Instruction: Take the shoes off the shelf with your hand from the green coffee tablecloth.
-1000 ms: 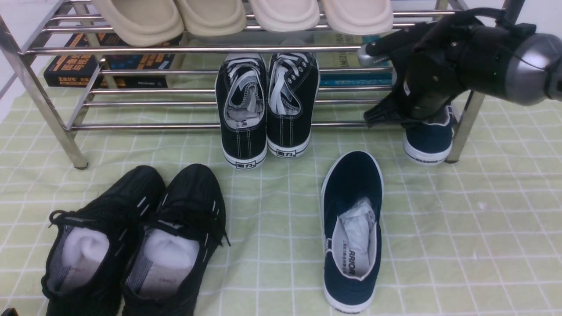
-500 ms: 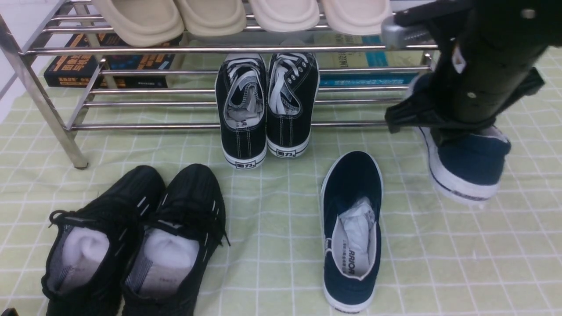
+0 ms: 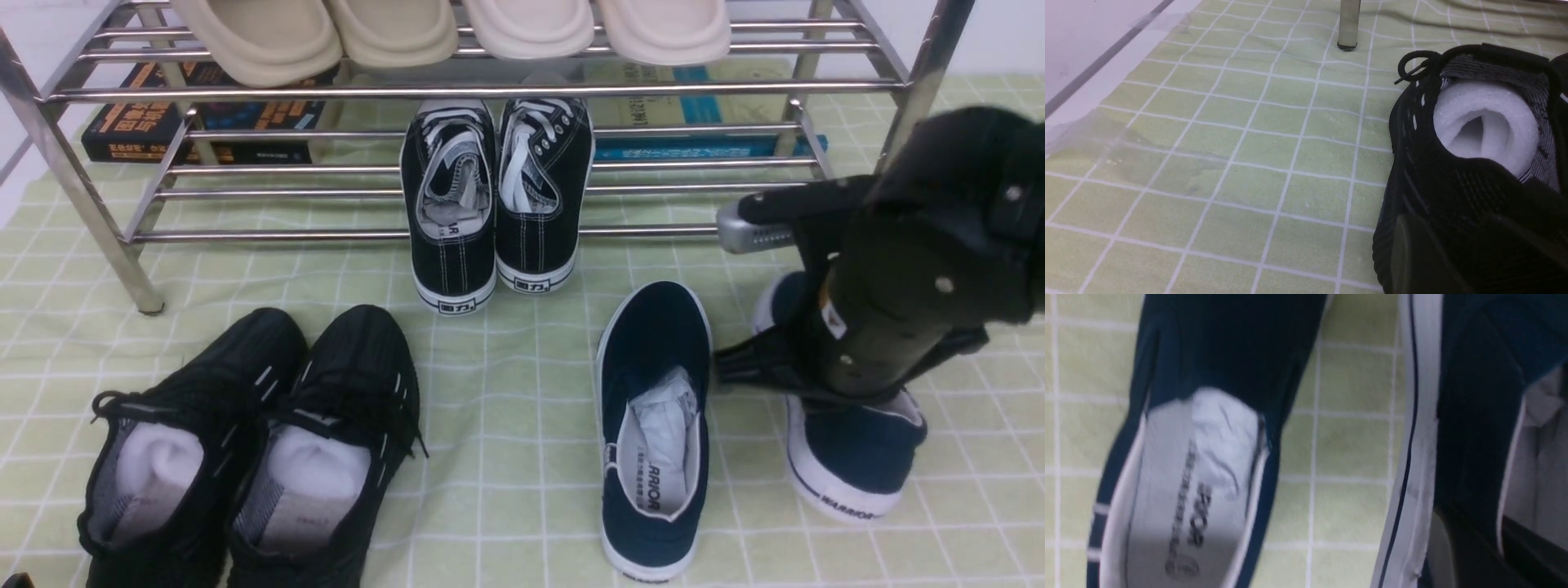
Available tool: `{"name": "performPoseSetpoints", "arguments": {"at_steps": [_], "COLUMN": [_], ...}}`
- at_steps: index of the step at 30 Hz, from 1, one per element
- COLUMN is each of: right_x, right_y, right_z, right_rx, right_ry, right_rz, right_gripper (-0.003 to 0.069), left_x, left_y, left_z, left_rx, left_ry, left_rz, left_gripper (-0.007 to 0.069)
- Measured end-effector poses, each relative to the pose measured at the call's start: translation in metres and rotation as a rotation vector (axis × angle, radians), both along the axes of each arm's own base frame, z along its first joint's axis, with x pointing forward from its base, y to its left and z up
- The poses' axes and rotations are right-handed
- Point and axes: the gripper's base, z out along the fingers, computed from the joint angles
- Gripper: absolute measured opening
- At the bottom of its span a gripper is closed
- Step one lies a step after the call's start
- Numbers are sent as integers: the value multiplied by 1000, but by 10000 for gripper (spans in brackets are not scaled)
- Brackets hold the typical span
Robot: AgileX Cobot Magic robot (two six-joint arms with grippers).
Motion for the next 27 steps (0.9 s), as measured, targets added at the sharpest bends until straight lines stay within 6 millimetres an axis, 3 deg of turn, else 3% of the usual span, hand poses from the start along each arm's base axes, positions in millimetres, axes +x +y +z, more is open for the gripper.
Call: {"name": "performPoseSetpoints", "arguments": {"at_steps": [12, 18, 19, 22, 23, 25, 26, 27], "right_x": [12, 11, 10, 6, 3, -4, -5, -12], "right_y": [11, 15, 17, 18, 17, 14, 13, 9], "right_z": [-38, -42, -38, -23, -9, 11, 12, 30], "right_rx": [-34, -2, 18, 24, 23, 8, 4, -4], "right_ry": [62, 92, 107, 130, 133, 153, 157, 162], "right_rz": [-14, -3, 4, 48, 98, 185, 194, 256], "right_gripper": [31, 126, 186, 276, 304, 316, 316, 309], "left_x": [0, 0, 0, 0, 0, 0, 0, 0], "left_y": [0, 0, 0, 0, 0, 0, 0, 0], "left_z": [0, 0, 0, 0, 0, 0, 0, 0], "left_rx": [0, 0, 0, 0, 0, 0, 0, 0], "left_ry": [0, 0, 0, 0, 0, 0, 0, 0], "left_rz": [0, 0, 0, 0, 0, 0, 0, 0], "left_gripper": [239, 239, 239, 239, 239, 239, 239, 239]}}
